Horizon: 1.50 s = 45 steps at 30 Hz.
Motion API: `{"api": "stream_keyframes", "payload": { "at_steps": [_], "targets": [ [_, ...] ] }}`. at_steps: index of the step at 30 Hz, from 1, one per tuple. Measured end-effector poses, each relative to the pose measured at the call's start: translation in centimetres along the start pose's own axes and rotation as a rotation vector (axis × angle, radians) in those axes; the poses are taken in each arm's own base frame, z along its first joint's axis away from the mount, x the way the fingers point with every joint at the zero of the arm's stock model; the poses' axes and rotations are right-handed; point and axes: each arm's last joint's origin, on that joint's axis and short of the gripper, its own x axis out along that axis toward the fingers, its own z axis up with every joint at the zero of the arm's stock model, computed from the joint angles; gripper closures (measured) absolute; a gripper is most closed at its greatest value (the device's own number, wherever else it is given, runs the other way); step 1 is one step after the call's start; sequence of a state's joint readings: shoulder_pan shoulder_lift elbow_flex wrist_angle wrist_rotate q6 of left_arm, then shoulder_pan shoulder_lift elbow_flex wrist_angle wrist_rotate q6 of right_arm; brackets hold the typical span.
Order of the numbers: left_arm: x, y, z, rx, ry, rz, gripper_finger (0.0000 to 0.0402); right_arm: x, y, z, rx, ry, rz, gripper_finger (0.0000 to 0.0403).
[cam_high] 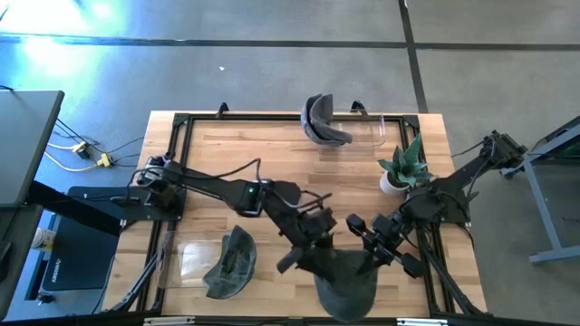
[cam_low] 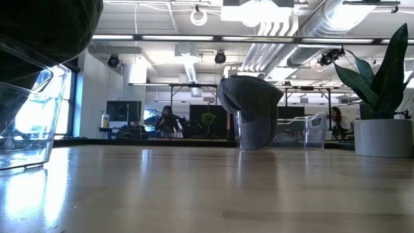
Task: Pick & Place hat
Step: Put the black cap into the bottom transparent bin
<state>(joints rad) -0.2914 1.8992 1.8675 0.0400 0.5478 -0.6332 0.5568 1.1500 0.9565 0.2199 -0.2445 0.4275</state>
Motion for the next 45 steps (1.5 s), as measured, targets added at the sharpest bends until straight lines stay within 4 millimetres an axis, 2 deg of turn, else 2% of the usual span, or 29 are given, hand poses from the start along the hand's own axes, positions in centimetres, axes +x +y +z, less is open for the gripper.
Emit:
{"api": "stream_keyframes", "payload": {
  "at_steps": [4,12,18,28,37,45],
  "targets": [
    [0.5,0.3,-0.7,-0.019,0.038,-0.01,0.022,0.0,0.0,0.0,-0.001,0.003,0.005,0.0402],
    [0.9,-1.2,-1.4,-0.035,0.125,-0.147,0.022,-0.9,0.6,0.7,0.009,-0.031,0.019,0.0402],
    [1.1,-1.6,-1.7,-0.03,0.137,-0.162,0.022,-1.8,1.3,1.3,-0.004,-0.064,0.037,0.0402],
    [0.5,-0.4,-0.5,0.001,0.025,-0.055,0.022,-1.9,1.4,1.4,-0.01,-0.066,0.038,0.0403],
    [0.4,-0.2,-0.1,-0.116,-0.042,0.006,0.022,-1.9,1.0,1.0,-0.031,-0.037,-0.01,0.0403],
    [-0.2,1.0,0.8,-0.147,-0.173,0.157,0.022,-1.9,0.9,0.7,-0.04,-0.012,-0.025,0.0402]
  ]
}}
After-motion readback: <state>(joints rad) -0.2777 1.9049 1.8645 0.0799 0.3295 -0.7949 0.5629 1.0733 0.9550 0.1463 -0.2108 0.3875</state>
